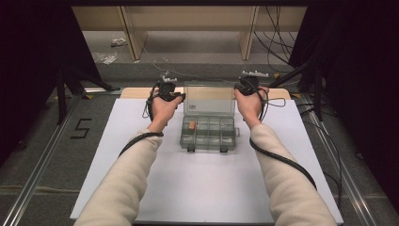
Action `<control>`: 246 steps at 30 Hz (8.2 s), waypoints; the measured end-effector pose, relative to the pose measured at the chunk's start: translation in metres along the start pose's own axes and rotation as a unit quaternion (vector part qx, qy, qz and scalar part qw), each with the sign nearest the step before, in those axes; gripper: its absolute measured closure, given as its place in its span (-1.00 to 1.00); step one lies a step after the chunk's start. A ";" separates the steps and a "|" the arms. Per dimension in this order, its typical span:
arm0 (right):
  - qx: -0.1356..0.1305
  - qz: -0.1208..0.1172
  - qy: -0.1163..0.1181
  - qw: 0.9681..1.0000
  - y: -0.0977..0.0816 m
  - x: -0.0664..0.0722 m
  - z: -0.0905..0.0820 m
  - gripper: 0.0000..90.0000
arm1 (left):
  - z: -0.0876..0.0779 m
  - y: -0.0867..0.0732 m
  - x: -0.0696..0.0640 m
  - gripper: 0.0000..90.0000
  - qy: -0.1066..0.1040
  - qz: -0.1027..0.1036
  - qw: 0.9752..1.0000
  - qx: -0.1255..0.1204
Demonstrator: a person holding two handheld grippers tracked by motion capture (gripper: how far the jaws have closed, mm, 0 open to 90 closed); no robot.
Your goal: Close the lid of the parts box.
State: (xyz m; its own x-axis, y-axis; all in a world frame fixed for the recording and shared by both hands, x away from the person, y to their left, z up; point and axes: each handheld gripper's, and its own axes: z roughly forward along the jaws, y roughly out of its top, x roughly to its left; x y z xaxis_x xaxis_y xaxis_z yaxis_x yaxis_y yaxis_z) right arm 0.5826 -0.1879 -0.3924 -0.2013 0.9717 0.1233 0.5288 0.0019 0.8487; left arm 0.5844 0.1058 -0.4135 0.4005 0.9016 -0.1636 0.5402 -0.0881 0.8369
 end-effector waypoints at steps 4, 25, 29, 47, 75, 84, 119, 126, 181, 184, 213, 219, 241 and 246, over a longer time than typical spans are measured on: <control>-0.002 -0.003 0.000 1.000 -0.001 0.001 -0.002 0.96 | -0.001 0.007 0.001 0.55 -0.006 -0.011 1.000 -0.013; -0.008 -0.008 0.008 1.000 -0.004 0.000 -0.013 0.95 | -0.005 0.025 -0.011 0.91 0.012 0.007 1.000 -0.018; -0.010 -0.011 0.010 1.000 -0.005 0.001 -0.016 0.95 | -0.008 0.025 -0.013 0.91 0.014 0.015 1.000 -0.019; -0.016 -0.028 0.013 0.999 -0.011 0.005 -0.034 0.95 | -0.026 0.017 -0.020 0.93 0.016 0.033 0.999 -0.026; -0.023 -0.053 0.020 0.998 -0.027 0.011 -0.062 0.94 | -0.050 -0.001 -0.030 0.92 0.013 0.070 0.997 -0.041; -0.029 -0.059 0.022 0.998 -0.034 0.012 -0.069 0.94 | -0.057 -0.010 -0.033 0.92 0.014 0.085 0.995 -0.050; -0.043 -0.083 0.035 0.995 -0.060 0.014 -0.091 0.95 | -0.079 -0.040 -0.040 0.89 0.012 0.136 0.988 -0.068; -0.040 -0.091 0.036 0.994 -0.064 0.015 -0.095 0.95 | -0.081 -0.045 -0.041 0.89 0.012 0.145 0.987 -0.068; -0.021 -0.113 0.078 0.990 -0.111 0.012 -0.117 0.88 | -0.098 -0.092 -0.042 0.78 -0.018 0.187 0.981 -0.044; -0.018 -0.115 0.080 0.990 -0.113 0.012 -0.117 0.88 | -0.098 -0.096 -0.042 0.78 -0.020 0.188 0.981 -0.042; 0.007 -0.128 0.086 0.988 -0.126 0.007 -0.122 0.80 | -0.105 -0.112 -0.048 0.73 -0.032 0.197 0.980 -0.017; 0.011 -0.132 0.087 0.987 -0.129 0.006 -0.122 0.74 | -0.107 -0.114 -0.047 0.71 -0.034 0.195 0.980 -0.013; 0.027 -0.144 0.098 0.984 -0.135 0.003 -0.127 0.54 | -0.112 -0.115 -0.052 0.37 -0.047 0.189 0.981 -0.004; 0.029 -0.148 0.103 0.983 -0.136 0.004 -0.127 0.53 | -0.114 -0.114 -0.052 0.31 -0.052 0.182 0.982 -0.004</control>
State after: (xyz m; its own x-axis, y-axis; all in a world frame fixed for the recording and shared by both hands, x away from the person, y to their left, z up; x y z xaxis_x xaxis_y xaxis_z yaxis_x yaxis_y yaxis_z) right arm 0.4049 -0.2145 -0.4421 -0.5123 0.8587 -0.0178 0.4669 0.2958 0.8334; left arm 0.4177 0.1169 -0.4410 0.6392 0.7631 0.0954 0.3417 -0.3929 0.8537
